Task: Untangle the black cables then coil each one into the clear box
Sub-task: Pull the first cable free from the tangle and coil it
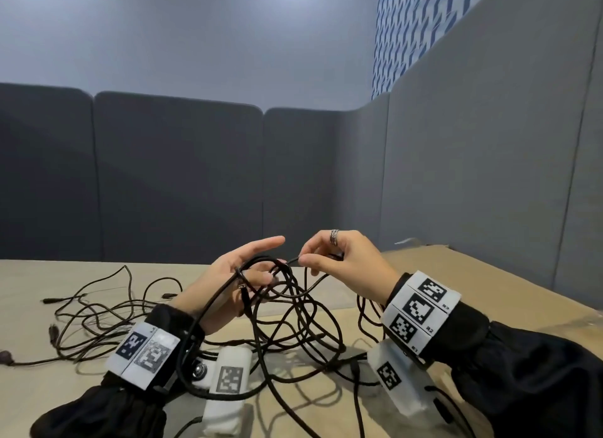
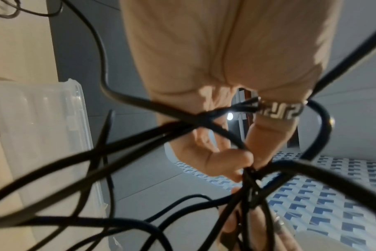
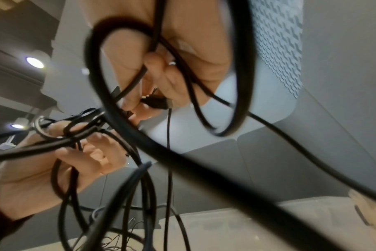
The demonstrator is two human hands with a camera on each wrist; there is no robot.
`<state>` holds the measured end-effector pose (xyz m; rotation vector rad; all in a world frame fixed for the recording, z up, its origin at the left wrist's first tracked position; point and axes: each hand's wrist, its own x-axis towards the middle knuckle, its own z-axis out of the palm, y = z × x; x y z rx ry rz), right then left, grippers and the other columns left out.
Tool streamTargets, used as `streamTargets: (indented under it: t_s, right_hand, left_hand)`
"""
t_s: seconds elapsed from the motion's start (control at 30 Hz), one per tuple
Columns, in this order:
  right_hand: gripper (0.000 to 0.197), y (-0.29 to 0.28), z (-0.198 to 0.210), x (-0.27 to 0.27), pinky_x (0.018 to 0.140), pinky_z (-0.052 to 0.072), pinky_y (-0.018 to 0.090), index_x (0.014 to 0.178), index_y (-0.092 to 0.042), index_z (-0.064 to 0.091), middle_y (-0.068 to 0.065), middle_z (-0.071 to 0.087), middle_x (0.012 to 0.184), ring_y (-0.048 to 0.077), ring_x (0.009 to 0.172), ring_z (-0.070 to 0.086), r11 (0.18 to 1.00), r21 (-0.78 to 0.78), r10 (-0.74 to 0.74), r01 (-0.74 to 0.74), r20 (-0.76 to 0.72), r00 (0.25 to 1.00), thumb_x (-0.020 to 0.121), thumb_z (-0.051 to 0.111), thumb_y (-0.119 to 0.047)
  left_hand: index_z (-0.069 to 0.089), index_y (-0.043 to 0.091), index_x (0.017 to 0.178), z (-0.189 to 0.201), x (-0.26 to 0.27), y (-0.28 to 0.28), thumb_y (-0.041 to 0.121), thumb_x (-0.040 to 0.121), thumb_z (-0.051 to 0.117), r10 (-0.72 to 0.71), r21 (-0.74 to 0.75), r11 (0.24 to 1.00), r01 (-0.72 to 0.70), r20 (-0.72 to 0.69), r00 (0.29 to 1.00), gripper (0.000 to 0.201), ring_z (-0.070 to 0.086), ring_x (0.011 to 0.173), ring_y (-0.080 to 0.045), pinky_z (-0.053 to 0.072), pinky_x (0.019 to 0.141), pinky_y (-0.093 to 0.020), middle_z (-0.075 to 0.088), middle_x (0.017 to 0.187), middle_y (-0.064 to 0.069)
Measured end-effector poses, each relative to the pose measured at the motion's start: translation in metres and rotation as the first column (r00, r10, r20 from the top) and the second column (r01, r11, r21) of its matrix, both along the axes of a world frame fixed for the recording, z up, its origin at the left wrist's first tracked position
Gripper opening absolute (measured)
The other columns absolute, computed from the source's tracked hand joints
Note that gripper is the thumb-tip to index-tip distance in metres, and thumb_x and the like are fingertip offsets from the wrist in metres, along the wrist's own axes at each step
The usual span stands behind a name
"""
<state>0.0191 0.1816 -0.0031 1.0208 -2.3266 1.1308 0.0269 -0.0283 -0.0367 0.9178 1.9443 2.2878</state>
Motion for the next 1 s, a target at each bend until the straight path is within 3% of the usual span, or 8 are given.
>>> streamTargets:
  t_s: [0.2,0.33,0.5,0.57,0.7,0.83,0.9,1.0]
  right_hand:
    - [0.006,-0.003,0.01,-0.001,0.08,0.053,0.04,0.08,-0.037,0.07,-0.013,0.069,0.074,0.002,0.078,0.062,0.985,0.107,-0.128,0.137,-0.087,0.988,0.08,0.069,-0.043]
    - [0.009,-0.01,0.011,0.008,0.076,0.05,0.027,0.087,-0.039,0.071,-0.016,0.07,0.084,0.0,0.083,0.061,0.941,0.287,-0.125,0.182,-0.205,0.971,0.082,0.067,-0.044]
    - [0.015,-0.005,0.013,0.003,0.086,0.052,0.037,0.099,-0.033,0.073,-0.019,0.065,0.085,0.002,0.09,0.062,0.922,0.378,-0.054,0.086,-0.095,0.994,0.087,0.063,-0.036]
    - [0.017,-0.002,0.014,0.001,0.09,0.051,0.031,0.103,-0.031,0.071,-0.016,0.068,0.092,0.001,0.094,0.063,0.938,0.346,-0.023,0.034,-0.036,0.999,0.09,0.061,-0.031]
    - [0.017,-0.004,0.011,0.009,0.084,0.047,0.022,0.083,-0.026,0.065,-0.011,0.066,0.085,0.0,0.086,0.06,0.975,0.216,-0.059,0.052,0.026,0.998,0.084,0.065,-0.043]
    - [0.034,-0.01,0.003,0.01,0.08,0.041,0.015,0.077,-0.021,0.07,-0.001,0.068,0.092,0.007,0.093,0.06,0.943,0.314,-0.152,0.109,0.116,0.981,0.079,0.064,-0.055]
    - [0.028,-0.012,0.002,0.013,0.081,0.046,0.018,0.084,-0.019,0.074,-0.003,0.072,0.081,0.0,0.081,0.063,0.977,0.209,-0.081,0.033,0.228,0.97,0.081,0.067,-0.045]
    - [0.021,-0.014,0.002,0.019,0.043,0.036,0.004,0.097,0.001,0.07,-0.014,0.051,0.036,-0.005,0.037,0.049,0.999,-0.04,0.016,-0.001,0.378,0.926,0.088,0.065,-0.018]
  left_hand:
    - [0.063,0.018,0.116,-0.004,-0.001,0.001,0.038,0.047,0.09,0.054,0.01,0.998,-0.054,-0.021,0.998,0.077,0.063,0.073,-0.009,0.052,0.061,-0.021,0.064,0.078,0.0]
    - [0.064,0.023,0.111,-0.004,-0.001,0.002,0.018,0.066,0.071,0.088,-0.026,0.996,-0.088,0.014,0.996,0.046,0.063,0.067,-0.007,0.049,0.051,-0.021,0.066,0.083,-0.002]
    - [0.061,0.015,0.114,-0.006,-0.004,0.004,0.017,0.064,0.078,0.076,0.002,0.997,-0.076,0.052,0.996,0.052,0.06,0.062,-0.007,0.041,0.042,-0.017,0.065,0.078,-0.004]
    - [0.062,0.012,0.114,-0.006,-0.004,0.005,0.019,0.063,0.083,0.067,0.028,0.997,-0.069,0.066,0.996,0.055,0.056,0.061,-0.008,0.039,0.041,-0.017,0.06,0.074,-0.005]
    - [0.061,0.017,0.114,-0.005,-0.002,0.006,0.003,0.073,0.066,0.088,-0.002,0.996,-0.088,0.064,0.994,0.044,0.063,0.066,-0.007,0.042,0.044,-0.017,0.064,0.078,-0.003]
    - [0.059,0.02,0.114,-0.004,-0.001,0.007,0.001,0.075,0.064,0.113,0.039,0.993,-0.113,0.014,0.994,0.044,0.065,0.068,-0.009,0.05,0.053,-0.022,0.066,0.076,-0.004]
    - [0.058,0.018,0.113,-0.004,-0.002,0.006,-0.001,0.08,0.062,0.142,0.09,0.986,-0.142,-0.001,0.99,0.038,0.066,0.068,-0.01,0.052,0.054,-0.023,0.066,0.074,-0.005]
    - [0.062,0.02,0.112,-0.003,-0.003,0.004,0.024,0.061,0.086,0.125,0.104,0.987,-0.12,-0.047,0.991,0.056,0.068,0.075,-0.015,0.054,0.061,-0.027,0.067,0.08,-0.008]
